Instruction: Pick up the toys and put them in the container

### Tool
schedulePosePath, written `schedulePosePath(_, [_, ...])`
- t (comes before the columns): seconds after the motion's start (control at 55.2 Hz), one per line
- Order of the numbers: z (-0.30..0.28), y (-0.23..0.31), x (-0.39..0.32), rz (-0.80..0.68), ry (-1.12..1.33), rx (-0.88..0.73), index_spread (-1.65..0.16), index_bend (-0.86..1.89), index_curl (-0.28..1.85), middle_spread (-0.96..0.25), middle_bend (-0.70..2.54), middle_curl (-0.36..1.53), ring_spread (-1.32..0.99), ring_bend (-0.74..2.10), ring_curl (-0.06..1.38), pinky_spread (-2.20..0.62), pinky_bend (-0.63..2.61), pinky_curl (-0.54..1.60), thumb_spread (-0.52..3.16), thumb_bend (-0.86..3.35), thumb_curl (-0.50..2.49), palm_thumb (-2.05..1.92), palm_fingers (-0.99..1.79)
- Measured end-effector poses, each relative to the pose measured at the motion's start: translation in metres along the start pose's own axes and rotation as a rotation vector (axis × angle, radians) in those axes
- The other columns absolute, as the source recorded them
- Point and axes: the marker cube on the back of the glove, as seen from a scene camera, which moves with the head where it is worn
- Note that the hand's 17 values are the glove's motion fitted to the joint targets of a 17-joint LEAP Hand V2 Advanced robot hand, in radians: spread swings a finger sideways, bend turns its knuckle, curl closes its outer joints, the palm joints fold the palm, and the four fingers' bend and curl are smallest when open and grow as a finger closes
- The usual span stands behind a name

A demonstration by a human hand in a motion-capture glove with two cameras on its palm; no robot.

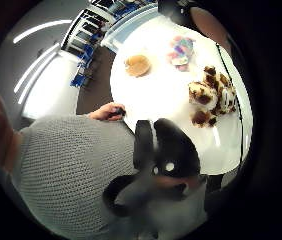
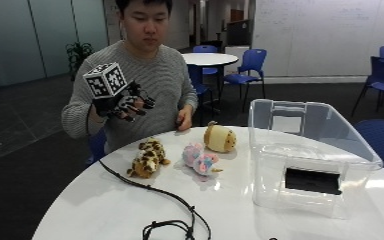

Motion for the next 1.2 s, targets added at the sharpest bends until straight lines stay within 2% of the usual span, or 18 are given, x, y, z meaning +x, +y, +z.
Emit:
schedulePosePath(0.163, [0.001,-0.004,0.002,-0.006,0.001,-0.003,-0.29,0.23,0.13,-0.15,0.16,0.06,-0.12,0.24,0.07,0.02,0.52,0.18,1.00,0.07,0.07,0.07,0.21])
schedulePosePath(0.362, [0.005,-0.007,0.001,-0.010,-0.002,-0.012,-0.36,0.23,0.20,-0.18,0.17,0.12,-0.16,0.28,0.11,0.02,0.56,0.23,1.31,0.06,0.13,0.04,0.16])
schedulePosePath(0.58, [0.011,-0.041,-0.007,-0.067,-0.034,-0.040,-0.38,0.23,0.26,-0.19,0.17,0.16,-0.18,0.30,0.14,0.02,0.58,0.26,1.42,0.04,0.18,0.03,0.13])
schedulePosePath(0.834, [0.023,-0.191,-0.084,-0.246,-0.051,-0.076,-0.39,0.16,0.30,-0.19,0.16,0.20,-0.18,0.35,0.18,0.03,0.65,0.30,1.46,0.01,0.22,0.02,0.06])
schedulePosePath(0.942, [0.038,-0.232,-0.114,-0.295,-0.041,-0.126,-0.39,0.15,0.30,-0.18,0.16,0.21,-0.17,0.39,0.20,0.03,0.70,0.32,1.46,0.00,0.24,0.02,0.00])
schedulePosePath(1.196, [0.104,-0.248,-0.136,-0.325,-0.020,-0.300,-0.38,0.17,0.31,-0.17,0.17,0.24,-0.16,0.42,0.22,0.04,0.76,0.34,1.45,0.00,0.27,0.04,-0.04])
